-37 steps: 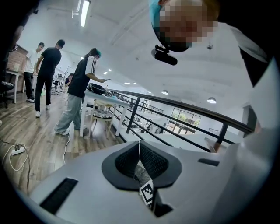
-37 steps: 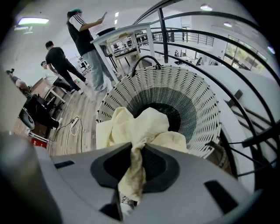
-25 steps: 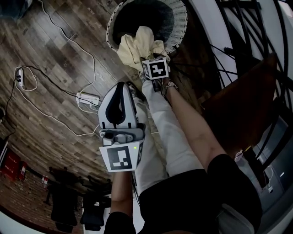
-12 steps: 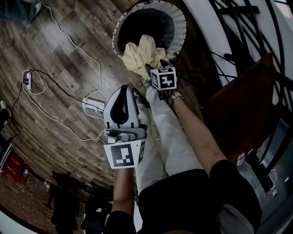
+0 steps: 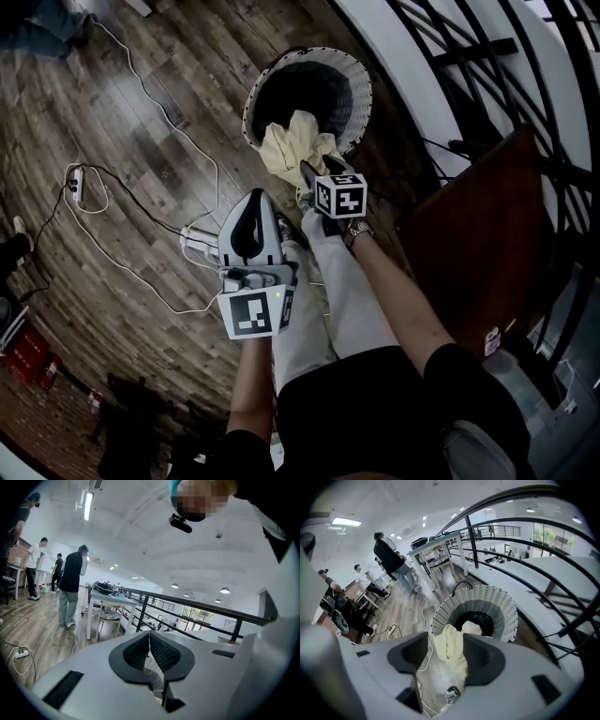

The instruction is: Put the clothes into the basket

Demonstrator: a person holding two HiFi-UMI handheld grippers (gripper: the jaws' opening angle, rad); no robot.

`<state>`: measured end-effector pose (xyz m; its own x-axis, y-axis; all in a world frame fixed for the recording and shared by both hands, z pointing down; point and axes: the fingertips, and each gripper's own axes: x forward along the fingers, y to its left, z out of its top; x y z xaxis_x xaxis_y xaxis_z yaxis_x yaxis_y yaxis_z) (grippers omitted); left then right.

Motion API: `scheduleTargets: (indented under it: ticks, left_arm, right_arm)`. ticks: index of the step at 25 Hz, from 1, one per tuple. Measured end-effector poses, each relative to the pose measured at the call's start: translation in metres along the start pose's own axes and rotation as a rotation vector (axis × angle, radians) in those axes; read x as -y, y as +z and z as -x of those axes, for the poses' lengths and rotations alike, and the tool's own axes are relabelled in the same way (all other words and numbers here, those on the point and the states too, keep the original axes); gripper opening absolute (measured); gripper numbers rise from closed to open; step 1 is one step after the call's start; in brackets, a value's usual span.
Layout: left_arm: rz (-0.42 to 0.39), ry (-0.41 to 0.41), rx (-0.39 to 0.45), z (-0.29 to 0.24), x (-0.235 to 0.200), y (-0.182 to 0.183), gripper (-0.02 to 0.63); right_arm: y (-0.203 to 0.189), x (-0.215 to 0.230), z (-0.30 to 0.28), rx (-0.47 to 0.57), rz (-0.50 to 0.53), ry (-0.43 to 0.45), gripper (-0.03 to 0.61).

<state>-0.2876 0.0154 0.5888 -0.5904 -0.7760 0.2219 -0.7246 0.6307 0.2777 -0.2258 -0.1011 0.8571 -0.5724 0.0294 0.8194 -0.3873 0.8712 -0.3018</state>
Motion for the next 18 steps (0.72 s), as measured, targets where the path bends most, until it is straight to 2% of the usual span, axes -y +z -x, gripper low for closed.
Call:
scheduleTargets:
  ticks: [3,7,10,13,18]
  left_arm:
    - [0.011,0.003,-0.008,0.005,0.004,0.002,0.014]
    - [0.022,-0.004,-0.026,0.019,0.013,0.011,0.014]
    - [0.01,-0.015,-0.008,0.025,0.021,0.024,0.014]
    - [-0.012,-0.034,0.017,0.027,0.029,0.04,0.014]
    - [-0.038,-0.051,0.037,0.039,0.039,0.068,0.014]
  right_arm:
    - [0.002,-0.014,0.014,0.017,-0.026,0.026,0.186]
    - [0.01,-0.03,0.053,0.095,-0.027,0.0,0.016]
    - [0.032,-0.042,0.086,0.177,-0.026,0.025,0.009]
    - [0.057,-0.055,0.12,0.264,0.016,0.05,0.009]
    - [0.093,-0.094,0.176,0.415,0.054,0.203,0.009]
